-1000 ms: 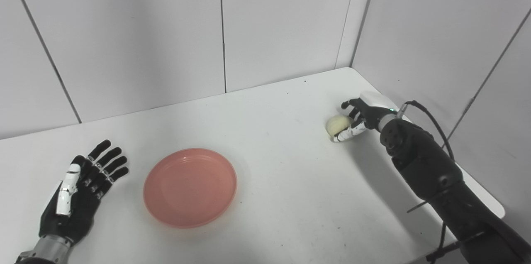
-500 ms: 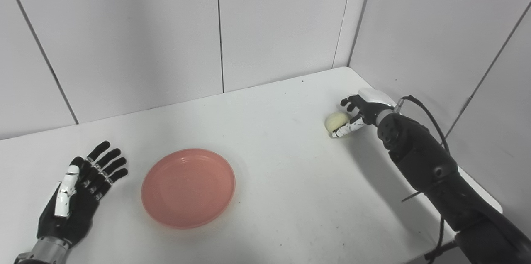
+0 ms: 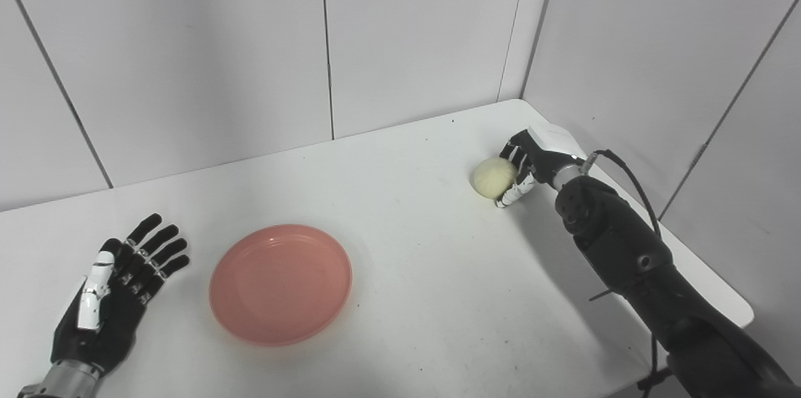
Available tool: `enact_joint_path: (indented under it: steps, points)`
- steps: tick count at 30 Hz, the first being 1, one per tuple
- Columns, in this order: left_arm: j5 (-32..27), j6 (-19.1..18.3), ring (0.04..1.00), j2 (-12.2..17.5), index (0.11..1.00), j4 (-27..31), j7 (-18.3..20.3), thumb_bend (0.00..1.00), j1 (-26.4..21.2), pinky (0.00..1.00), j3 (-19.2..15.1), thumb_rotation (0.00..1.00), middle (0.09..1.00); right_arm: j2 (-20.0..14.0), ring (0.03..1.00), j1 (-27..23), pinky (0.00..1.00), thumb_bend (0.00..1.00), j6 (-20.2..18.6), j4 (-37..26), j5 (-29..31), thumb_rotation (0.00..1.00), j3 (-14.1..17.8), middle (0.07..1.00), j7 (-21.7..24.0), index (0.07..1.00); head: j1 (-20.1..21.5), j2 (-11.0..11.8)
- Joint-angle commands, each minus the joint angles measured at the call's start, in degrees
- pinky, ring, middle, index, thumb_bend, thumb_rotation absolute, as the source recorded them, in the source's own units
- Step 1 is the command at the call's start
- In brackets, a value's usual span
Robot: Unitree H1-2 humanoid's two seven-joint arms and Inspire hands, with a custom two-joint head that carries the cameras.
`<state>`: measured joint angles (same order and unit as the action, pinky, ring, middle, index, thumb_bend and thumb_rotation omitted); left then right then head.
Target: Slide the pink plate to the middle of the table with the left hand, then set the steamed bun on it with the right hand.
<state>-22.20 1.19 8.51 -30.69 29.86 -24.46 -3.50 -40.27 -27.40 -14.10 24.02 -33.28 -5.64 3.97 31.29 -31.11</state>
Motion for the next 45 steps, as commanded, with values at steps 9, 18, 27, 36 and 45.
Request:
enact_joint_path:
  steps: [9, 18, 27, 36, 45]
  points:
    - [1.44, -1.99, 0.831, 2.37, 0.84, -4.38, -0.56, 0.49, 7.2, 0.82, -0.37, 0.9, 0.844, -2.15, 0.437, -1.49, 0.43, 0.52, 1.81, -0.86, 0.93, 0.0, 1.2, 0.494, -1.59, 0.489, -1.15, 0.07]
    - [1.65, -1.1, 0.831, 1.62, 0.848, -4.75, -0.49, 0.49, 7.06, 0.82, 0.12, 0.89, 0.849, -2.06, 0.393, -0.77, 0.38, 0.51, -0.4, -5.98, 1.8, 0.0, 2.74, 0.485, -0.03, 0.547, -2.75, 0.48]
    - [2.92, -1.33, 0.845, 0.42, 0.864, -2.45, -2.09, 0.52, 7.71, 0.83, 1.18, 0.89, 0.861, 0.9, 0.385, -1.56, 0.37, 0.51, -2.4, -14.0, 7.68, 0.0, 6.07, 0.497, 3.34, 0.554, -5.72, 0.63]
    - [4.47, -4.12, 0.865, -1.83, 0.88, 3.06, -5.52, 0.51, 9.07, 0.87, 2.73, 0.91, 0.875, 3.82, 0.388, -4.61, 0.39, 0.51, -6.11, -20.47, 7.76, 0.0, 3.81, 0.485, 7.43, 0.558, -11.57, 0.72]
    - [6.37, -8.04, 0.901, -5.42, 0.905, 9.43, -11.08, 0.47, 10.15, 0.91, 5.13, 0.98, 0.908, 7.2, 0.387, -9.62, 0.36, 0.51, -4.9, -22.83, 6.93, 0.0, -1.98, 0.479, 11.2, 0.558, -20.73, 0.15]
